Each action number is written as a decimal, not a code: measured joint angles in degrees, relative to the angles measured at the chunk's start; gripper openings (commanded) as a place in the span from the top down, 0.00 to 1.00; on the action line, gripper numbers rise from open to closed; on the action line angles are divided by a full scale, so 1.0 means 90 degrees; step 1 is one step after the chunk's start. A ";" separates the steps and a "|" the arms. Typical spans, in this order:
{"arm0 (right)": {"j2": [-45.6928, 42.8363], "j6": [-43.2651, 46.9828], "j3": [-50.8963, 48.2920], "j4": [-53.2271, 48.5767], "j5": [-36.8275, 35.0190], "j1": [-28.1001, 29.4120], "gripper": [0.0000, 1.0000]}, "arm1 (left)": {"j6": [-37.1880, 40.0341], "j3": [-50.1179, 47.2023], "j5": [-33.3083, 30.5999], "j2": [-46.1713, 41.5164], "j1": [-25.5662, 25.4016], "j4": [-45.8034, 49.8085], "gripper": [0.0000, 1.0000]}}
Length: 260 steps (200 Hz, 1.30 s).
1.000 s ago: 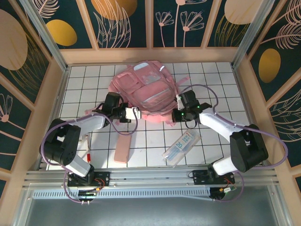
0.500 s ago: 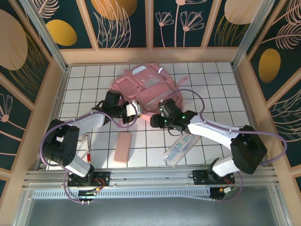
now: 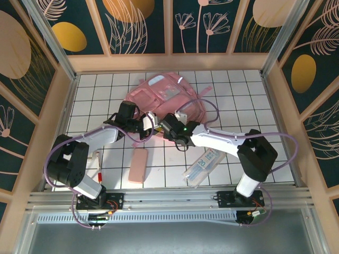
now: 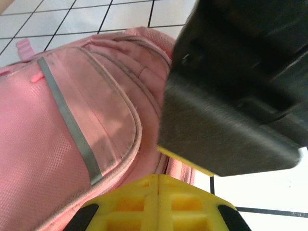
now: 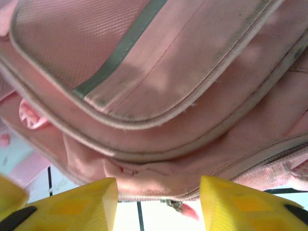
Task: Pack the student bag
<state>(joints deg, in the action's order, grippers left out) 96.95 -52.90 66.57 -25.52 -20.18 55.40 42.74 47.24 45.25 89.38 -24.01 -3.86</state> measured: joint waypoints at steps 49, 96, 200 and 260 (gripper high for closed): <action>0.0066 -0.0005 0.0039 -0.0265 -0.0187 0.0000 0.61 | 0.0175 -0.0107 -0.0078 -0.0155 0.0000 -0.0058 0.67; -0.0413 0.1183 -0.0816 0.0095 0.0799 -0.0024 0.59 | 0.1401 -0.0406 -0.0835 -0.0168 -0.0330 0.0265 0.36; -0.1435 0.1974 -0.1610 0.0702 0.1926 -0.0634 0.52 | 0.2064 -0.0461 -0.3143 0.0602 -0.0967 -0.0602 1.00; -0.1360 0.2161 -0.1661 0.0840 0.2047 -0.0634 0.45 | 0.1564 0.0262 -0.2555 0.0602 -0.0952 0.0226 1.00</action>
<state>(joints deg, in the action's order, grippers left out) 84.71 -33.45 51.62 -17.96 -1.76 49.69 56.82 49.60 22.26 94.80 -32.58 -1.83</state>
